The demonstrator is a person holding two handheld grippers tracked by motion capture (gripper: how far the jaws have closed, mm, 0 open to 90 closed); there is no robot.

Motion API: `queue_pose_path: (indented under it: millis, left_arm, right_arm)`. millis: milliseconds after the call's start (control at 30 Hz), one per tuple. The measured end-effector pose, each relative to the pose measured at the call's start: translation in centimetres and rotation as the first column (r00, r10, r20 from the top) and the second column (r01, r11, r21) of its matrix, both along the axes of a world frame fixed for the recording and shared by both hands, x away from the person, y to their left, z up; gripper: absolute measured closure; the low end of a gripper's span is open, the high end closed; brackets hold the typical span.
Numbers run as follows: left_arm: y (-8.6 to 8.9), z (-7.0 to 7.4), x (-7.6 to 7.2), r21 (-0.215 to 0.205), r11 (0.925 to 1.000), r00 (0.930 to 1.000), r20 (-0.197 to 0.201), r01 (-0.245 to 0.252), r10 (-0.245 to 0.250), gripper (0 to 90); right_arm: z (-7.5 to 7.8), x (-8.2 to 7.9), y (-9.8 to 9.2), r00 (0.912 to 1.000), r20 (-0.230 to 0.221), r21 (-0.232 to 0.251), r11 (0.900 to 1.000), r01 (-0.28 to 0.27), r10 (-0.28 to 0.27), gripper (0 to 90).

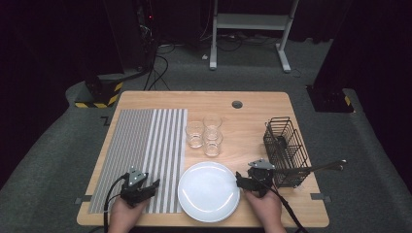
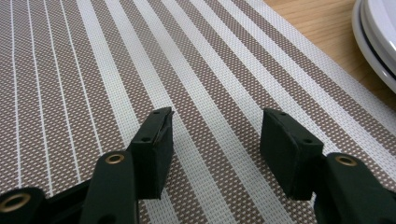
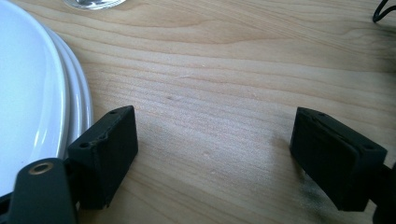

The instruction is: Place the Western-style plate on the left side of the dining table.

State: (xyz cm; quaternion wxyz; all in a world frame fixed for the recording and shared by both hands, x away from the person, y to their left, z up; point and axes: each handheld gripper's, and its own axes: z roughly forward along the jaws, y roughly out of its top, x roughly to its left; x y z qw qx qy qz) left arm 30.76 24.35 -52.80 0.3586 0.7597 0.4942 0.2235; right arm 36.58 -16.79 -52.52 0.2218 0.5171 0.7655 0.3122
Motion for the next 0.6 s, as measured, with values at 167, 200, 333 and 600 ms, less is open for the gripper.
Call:
queue_pose_path:
  millis: [167, 200, 333, 600]
  left_arm:
    - [0.11, -0.02, 0.06, -0.024, 0.9997, 1.0, -0.004, 0.004, -0.004, 42.0]
    - [0.14, -0.01, 0.06, -0.028, 0.9996, 1.0, -0.008, 0.002, -0.002, 41.9]
    - [0.0, -0.02, 0.05, -0.018, 0.9998, 1.0, -0.003, 0.001, -0.001, 41.4]
    - [0.1, 0.03, 0.08, -0.033, 0.9995, 0.9999, -0.013, 0.0, 0.0, 40.0]
  right_arm:
    - [0.0, -0.08, -0.02, 1.0, 0.0, 0.001, 1.0, 0.002, -0.002, 15.3]
    - [-0.01, -0.11, -0.05, 1.0, 0.004, 0.002, 1.0, 0.0, 0.0, 16.0]
    - [0.03, -0.49, -0.18, 0.9999, 0.015, 0.006, 1.0, 0.005, -0.005, 24.5]
    - [0.29, -0.87, -0.71, 0.9996, 0.026, 0.022, 1.0, 0.004, -0.005, 46.8]
